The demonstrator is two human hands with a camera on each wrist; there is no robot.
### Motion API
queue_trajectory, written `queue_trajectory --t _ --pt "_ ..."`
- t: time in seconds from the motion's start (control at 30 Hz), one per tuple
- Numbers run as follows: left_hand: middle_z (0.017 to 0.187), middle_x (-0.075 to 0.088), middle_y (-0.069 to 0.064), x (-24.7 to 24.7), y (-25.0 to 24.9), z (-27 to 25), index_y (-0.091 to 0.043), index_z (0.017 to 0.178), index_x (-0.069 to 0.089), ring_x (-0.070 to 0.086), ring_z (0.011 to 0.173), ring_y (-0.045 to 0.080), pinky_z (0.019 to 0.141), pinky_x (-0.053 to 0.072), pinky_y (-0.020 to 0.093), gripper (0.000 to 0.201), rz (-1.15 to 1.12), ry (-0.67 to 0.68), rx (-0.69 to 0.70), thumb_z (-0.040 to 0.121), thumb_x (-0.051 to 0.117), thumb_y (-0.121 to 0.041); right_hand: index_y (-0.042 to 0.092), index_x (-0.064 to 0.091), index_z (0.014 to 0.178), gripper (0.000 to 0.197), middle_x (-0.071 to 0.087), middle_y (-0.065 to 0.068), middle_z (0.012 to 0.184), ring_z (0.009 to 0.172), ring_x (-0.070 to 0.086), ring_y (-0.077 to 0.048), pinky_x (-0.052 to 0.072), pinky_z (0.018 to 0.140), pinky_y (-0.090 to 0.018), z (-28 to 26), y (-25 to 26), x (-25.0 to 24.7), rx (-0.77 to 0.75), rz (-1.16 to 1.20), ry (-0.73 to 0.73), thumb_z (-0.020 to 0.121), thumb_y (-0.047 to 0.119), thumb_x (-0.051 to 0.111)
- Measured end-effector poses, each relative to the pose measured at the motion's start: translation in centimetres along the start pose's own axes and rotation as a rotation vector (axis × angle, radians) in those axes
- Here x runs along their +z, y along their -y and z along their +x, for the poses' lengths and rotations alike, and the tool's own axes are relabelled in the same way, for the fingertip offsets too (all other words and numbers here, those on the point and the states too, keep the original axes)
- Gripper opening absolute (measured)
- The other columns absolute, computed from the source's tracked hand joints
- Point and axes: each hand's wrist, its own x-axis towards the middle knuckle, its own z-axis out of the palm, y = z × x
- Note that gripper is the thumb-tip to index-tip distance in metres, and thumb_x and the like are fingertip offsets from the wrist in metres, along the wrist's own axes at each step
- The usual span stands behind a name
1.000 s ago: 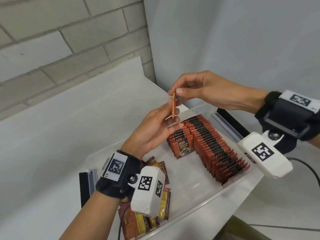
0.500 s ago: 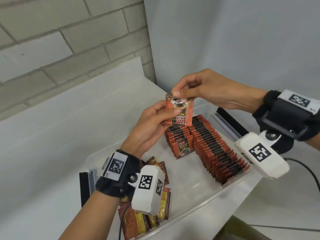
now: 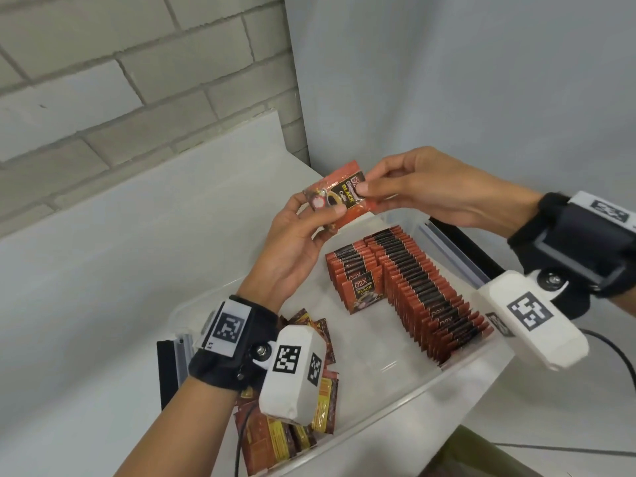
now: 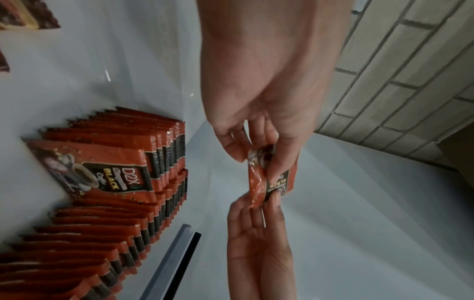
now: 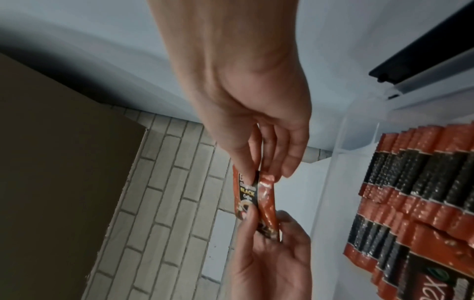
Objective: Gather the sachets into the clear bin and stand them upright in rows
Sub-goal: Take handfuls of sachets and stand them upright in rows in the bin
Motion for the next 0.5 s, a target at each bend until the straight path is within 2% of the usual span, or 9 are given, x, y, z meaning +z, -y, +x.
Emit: queue_trajectory --t 0.1,0.2,0.3,0.37,0.43,0.5 --pt "0.11 0.066 0.012 0.2 0.0 -0.2 -0.007 0.123 0.051 0.065 0.099 0.02 0.087 0.053 0.029 0.056 0.018 -0.001 -0.012 0.071 0.071 -0.001 0.011 0.063 0.09 0.01 0.072 -0.01 0.091 0.083 0.068 -0.015 0.058 0.081 -0.025 -0.1 0.0 0.1 -0.011 -0.013 0.032 0.084 0.017 0.069" --pt "0.104 0.067 0.011 0.2 -0.3 -0.5 -0.01 0.116 0.052 0.066 0.096 0.021 0.088 0.054 0.031 0.05 0.08 0.013 -0.04 0.071 0.071 0.0 0.011 0.063 0.091 0.01 0.072 -0.007 0.086 0.078 0.068 -0.013 0.058 0.078 -0.023 -0.4 0.0 -0.5 -0.008 -0.084 0.101 0.084 0.015 0.069" --pt "0.088 0.068 0.005 0.1 -1.8 -1.2 -0.014 0.115 0.051 0.067 0.084 0.015 0.079 0.055 0.03 0.052 0.195 0.054 -0.114 0.067 0.073 -0.017 0.011 0.07 0.091 0.01 0.073 -0.007 0.086 0.08 0.068 -0.012 0.055 0.078 -0.021 -0.7 0.0 -1.3 -0.049 -0.23 0.158 0.081 0.014 0.072" --pt "0.099 0.067 0.004 -0.1 -3.0 -1.7 -0.018 0.11 0.055 0.064 0.093 0.016 0.08 0.053 0.029 0.05 0.305 0.035 -0.151 0.066 0.073 -0.033 0.015 0.073 0.088 0.008 0.074 -0.001 0.083 0.079 0.068 -0.011 0.053 0.072 -0.014 -0.9 -0.1 -1.3 -0.036 -0.346 0.207 0.081 0.017 0.074" --pt "0.108 0.064 0.002 -0.3 -4.0 -2.2 -0.02 0.107 0.059 0.061 0.099 0.016 0.082 0.052 0.028 0.042 0.462 0.001 -0.156 0.072 0.07 -0.041 0.022 0.076 0.087 0.007 0.075 0.007 0.081 0.08 0.069 -0.007 0.051 0.071 -0.01 -0.7 -0.4 -0.6 -0.024 -0.522 0.259 0.08 0.023 0.076" --pt "0.106 0.063 -0.003 -0.5 -4.4 -2.6 -0.02 0.104 0.061 0.061 0.097 0.014 0.083 0.052 0.026 0.026 0.66 0.01 -0.136 0.085 0.065 -0.037 0.027 0.077 0.09 0.01 0.073 0.017 0.077 0.079 0.068 0.001 0.048 0.075 -0.009 -0.4 -0.9 0.6 -0.054 -0.705 0.317 0.08 0.028 0.076"
